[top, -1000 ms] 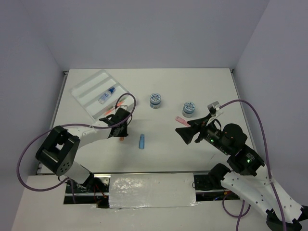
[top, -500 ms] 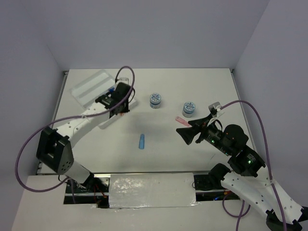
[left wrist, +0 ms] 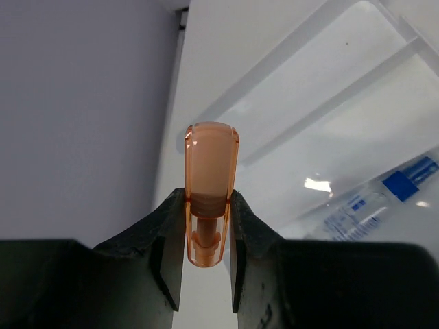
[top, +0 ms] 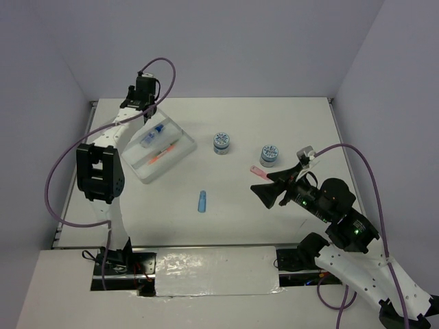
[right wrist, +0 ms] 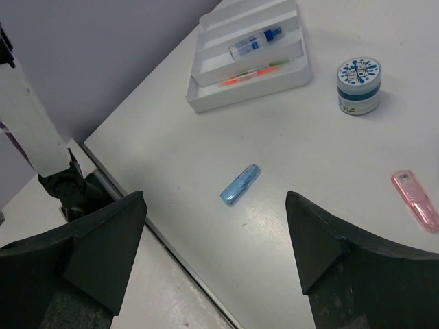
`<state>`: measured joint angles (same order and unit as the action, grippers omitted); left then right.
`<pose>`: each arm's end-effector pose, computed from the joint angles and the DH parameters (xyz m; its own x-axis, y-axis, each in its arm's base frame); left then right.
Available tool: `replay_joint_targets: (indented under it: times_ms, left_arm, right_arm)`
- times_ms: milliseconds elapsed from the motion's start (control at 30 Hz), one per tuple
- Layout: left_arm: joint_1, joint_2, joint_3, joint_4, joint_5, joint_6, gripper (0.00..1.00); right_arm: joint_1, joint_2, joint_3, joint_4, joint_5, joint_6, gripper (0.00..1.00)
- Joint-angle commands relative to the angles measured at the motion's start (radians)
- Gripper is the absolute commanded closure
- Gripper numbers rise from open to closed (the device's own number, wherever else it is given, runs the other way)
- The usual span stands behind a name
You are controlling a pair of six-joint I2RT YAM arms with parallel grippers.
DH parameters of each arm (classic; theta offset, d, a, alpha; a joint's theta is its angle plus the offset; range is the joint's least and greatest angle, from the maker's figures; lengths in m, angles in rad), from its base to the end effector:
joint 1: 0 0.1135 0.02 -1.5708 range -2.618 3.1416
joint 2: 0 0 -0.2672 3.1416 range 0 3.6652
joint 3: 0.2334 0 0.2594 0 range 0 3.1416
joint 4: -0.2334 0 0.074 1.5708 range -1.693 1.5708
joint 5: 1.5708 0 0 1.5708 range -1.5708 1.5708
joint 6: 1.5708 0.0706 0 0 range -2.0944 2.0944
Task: Sort the stationery into containers
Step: Place the pen in the storage box.
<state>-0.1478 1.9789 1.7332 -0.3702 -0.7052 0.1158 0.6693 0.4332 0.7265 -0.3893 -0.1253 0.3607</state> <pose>0.4911 -0.0269 0.2818 -0.6151 0.1805 -0.7675 -0.3424 0.8157 0.4663 0.1083 0.0969 0.3423 -0.3220 0.1917 -0.9271 -0.6407 0.6768 0.3625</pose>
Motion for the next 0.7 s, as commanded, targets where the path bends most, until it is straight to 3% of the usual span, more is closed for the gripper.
replay_joint_targets:
  times_ms: [0, 267, 467, 667]
  left_arm:
    - [-0.019, 0.026, -0.049, 0.292, -0.065, 0.309, 1.0]
    - [0.017, 0.101, -0.107, 0.388, 0.021, 0.3, 0.99]
    - [0.04, 0.164, -0.073, 0.324, 0.099, 0.245, 0.97]
    - [0.045, 0.176, -0.078, 0.295, 0.171, 0.206, 0.76]
  right_arm:
    - [-0.002, 0.001, 0.031, 0.01, -0.023, -0.02, 0.11]
    - [-0.002, 0.022, 0.011, 0.029, -0.034, -0.023, 0.11]
    - [-0.002, 0.044, -0.015, 0.061, -0.046, -0.008, 0.11]
    - [0.0, 0.061, -0.015, 0.067, -0.036, -0.003, 0.11]
